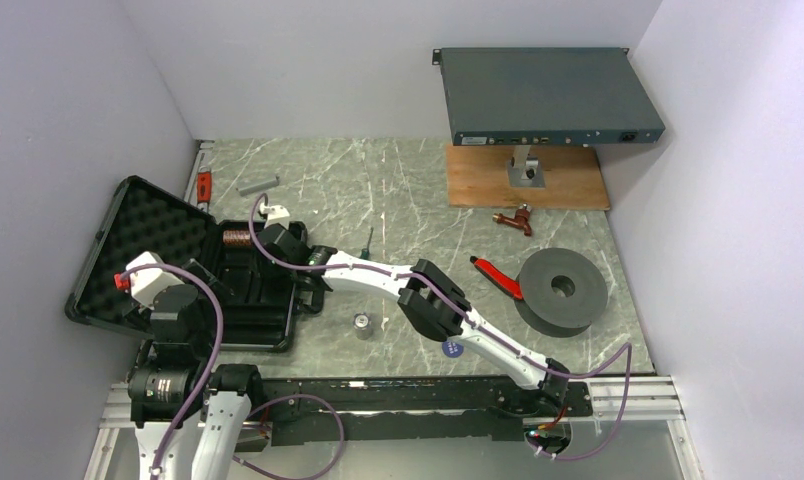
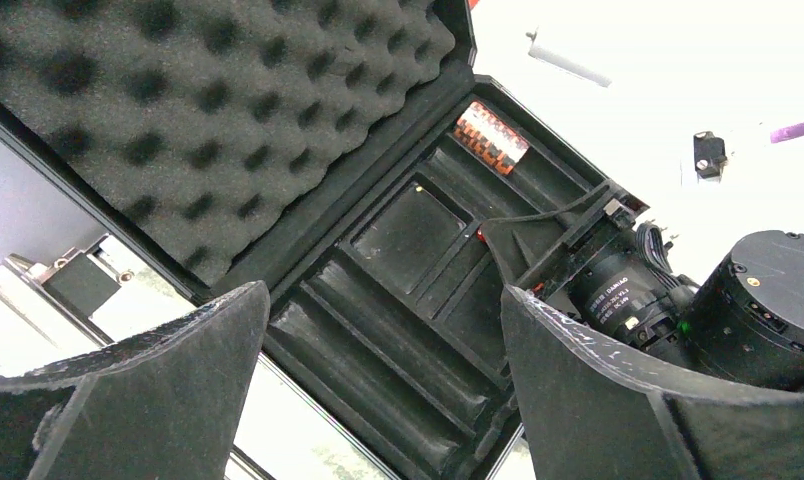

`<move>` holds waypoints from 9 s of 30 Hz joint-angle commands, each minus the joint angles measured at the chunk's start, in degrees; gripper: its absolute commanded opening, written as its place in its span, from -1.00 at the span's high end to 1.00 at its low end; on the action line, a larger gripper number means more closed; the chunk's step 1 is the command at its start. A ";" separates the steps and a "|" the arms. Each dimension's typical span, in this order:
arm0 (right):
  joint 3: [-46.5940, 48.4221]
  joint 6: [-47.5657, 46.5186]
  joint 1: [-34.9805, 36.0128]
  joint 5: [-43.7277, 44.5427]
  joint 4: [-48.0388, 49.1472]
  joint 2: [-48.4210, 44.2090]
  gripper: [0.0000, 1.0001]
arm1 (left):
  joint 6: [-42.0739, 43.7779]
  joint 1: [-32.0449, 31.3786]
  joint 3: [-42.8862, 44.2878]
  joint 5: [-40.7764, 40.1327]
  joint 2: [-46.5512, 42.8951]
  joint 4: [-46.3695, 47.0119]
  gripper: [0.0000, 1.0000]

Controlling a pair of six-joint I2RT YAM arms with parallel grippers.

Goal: Pack up texas hold em set

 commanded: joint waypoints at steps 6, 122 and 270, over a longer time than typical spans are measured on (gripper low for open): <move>0.15 -1.71 0.32 1.49 1.71 -0.44 0.14 | 0.91 0.49 0.78 1.18 0.61 2.22 -0.83; -83.13 -7.13 -20.05 16.22 -14.09 -99.81 -0.99 | -4.80 -56.18 10.07 22.55 61.89 10.15 -0.40; -88.20 -51.62 1.20 -23.54 38.67 -75.70 0.75 | -1.72 -40.36 15.59 37.55 29.66 6.00 0.88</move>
